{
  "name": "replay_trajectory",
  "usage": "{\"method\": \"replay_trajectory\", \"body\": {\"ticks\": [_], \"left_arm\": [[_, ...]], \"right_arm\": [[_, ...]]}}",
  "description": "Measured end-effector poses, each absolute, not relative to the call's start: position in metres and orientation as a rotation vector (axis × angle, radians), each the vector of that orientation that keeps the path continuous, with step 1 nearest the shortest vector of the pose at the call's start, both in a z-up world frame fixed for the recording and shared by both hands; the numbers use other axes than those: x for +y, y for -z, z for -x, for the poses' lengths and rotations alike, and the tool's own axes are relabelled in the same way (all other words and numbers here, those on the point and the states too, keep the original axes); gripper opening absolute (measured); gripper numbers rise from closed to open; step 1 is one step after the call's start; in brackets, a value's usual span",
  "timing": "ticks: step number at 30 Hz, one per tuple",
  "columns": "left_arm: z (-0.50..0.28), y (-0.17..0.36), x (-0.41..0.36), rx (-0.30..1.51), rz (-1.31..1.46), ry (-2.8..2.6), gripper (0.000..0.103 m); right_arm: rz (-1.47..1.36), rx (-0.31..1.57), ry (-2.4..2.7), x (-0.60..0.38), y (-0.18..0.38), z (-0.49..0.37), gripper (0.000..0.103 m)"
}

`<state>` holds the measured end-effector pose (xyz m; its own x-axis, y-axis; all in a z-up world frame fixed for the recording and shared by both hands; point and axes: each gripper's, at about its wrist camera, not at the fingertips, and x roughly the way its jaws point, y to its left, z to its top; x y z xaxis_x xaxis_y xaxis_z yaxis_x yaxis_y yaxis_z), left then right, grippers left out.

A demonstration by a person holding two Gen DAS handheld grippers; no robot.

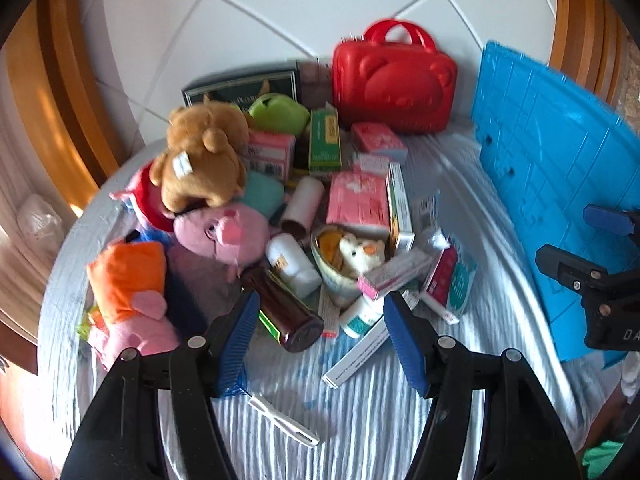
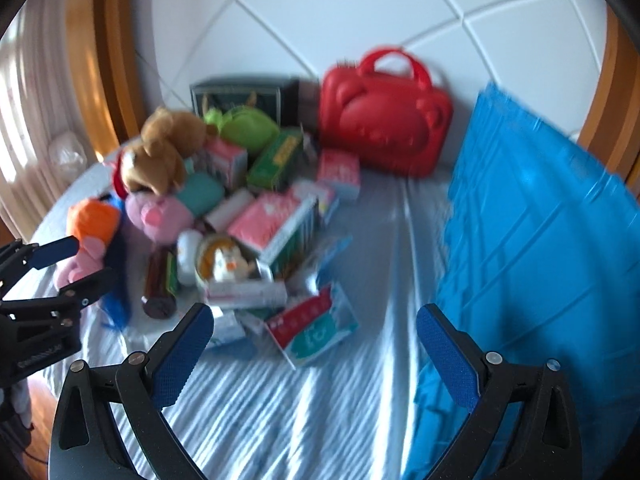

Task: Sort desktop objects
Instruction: 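Move both tools back from the bin toward the pile on the bed, then grasp the long white medicine box with the left tool while the right tool grasps the red-teal medicine box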

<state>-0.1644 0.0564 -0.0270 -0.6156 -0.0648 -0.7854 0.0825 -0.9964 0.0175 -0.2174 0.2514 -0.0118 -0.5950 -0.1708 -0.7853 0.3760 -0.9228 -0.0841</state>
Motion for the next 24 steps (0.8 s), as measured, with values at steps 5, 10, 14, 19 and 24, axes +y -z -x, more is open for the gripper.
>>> {"method": "replay_trajectory", "body": {"ticks": [5, 10, 14, 19, 24], "left_arm": [[0.183, 0.081, 0.056, 0.034, -1.543, 2.721, 0.064], [0.199, 0.122, 0.072, -0.024, -1.682, 2.714, 0.064], [0.208, 0.142, 0.083, -0.052, -1.742, 2.702, 0.064], [0.210, 0.162, 0.080, 0.025, -1.827, 2.665, 0.037], [0.187, 0.140, 0.069, 0.114, -1.760, 2.716, 0.016]], "right_arm": [[-1.362, 0.357, 2.498, 0.257, 0.054, 0.225, 0.103], [-1.455, 0.365, 2.475, 0.263, 0.081, 0.229, 0.103], [-1.445, 0.444, 2.495, 0.259, 0.085, 0.226, 0.103], [-1.443, 0.448, 2.488, 0.256, 0.088, 0.229, 0.103], [-1.487, 0.419, 2.439, 0.251, 0.104, 0.234, 0.103]]}}
